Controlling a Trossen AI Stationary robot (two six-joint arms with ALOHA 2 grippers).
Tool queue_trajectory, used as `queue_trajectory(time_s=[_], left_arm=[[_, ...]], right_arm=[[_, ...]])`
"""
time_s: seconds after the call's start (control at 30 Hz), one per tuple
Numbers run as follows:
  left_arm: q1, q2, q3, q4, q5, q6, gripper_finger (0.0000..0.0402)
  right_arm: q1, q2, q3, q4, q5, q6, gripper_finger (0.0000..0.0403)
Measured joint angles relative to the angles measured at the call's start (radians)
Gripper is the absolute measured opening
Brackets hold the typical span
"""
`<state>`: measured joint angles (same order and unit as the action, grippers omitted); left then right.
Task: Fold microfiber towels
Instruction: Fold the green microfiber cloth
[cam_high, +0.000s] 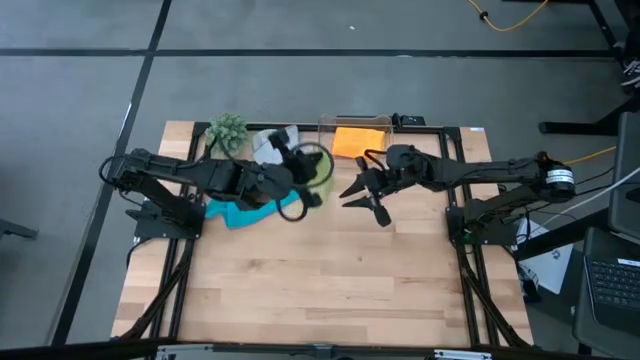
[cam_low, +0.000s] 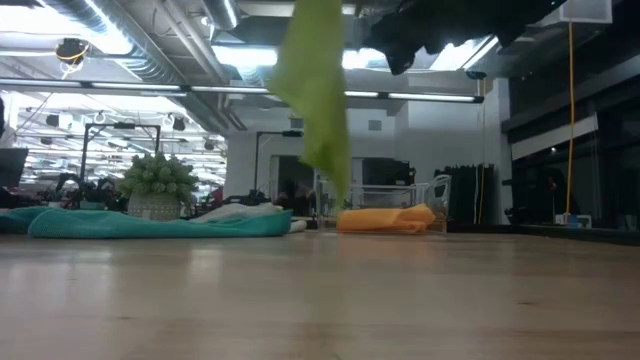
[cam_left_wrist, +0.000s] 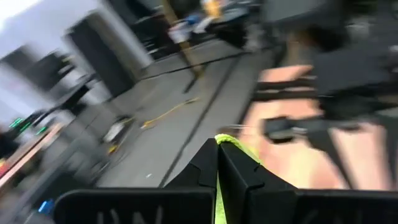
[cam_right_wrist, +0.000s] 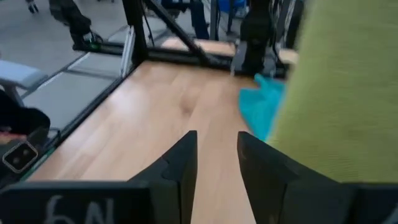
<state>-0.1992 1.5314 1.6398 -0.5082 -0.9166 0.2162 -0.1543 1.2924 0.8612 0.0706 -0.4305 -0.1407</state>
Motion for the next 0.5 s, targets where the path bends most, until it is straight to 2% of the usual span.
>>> queue_trajectory(time_s=[0.13, 0.23, 0.33, 0.43, 0.5], left_arm=[[-0.039, 0.000, 0.000, -0.053, 0.044, 0.029, 0.0000], [-0.056, 0.001, 0.000, -0.084, 0.008, -0.008, 0.0000], [-0.058, 0.001, -0.001, -0.075, -0.195, -0.141, 0.0000], [-0.037, 0.007, -0.001, -0.073, -0.451, -0.264, 0.0000], [-0.026, 0.009, -0.001, -0.074, -0.565, -0.395, 0.0000]], right_arm=[[-0.001, -0.006, 0.000, -0.009, -0.038, -0.002, 0.0117], [0.000, -0.028, 0.000, -0.011, -0.108, -0.003, 0.0117], [0.000, -0.049, 0.000, -0.009, -0.161, -0.003, 0.0117], [0.000, -0.060, 0.000, 0.007, -0.165, 0.002, 0.0117], [0.000, -0.059, 0.000, 0.037, -0.165, 0.033, 0.0117]])
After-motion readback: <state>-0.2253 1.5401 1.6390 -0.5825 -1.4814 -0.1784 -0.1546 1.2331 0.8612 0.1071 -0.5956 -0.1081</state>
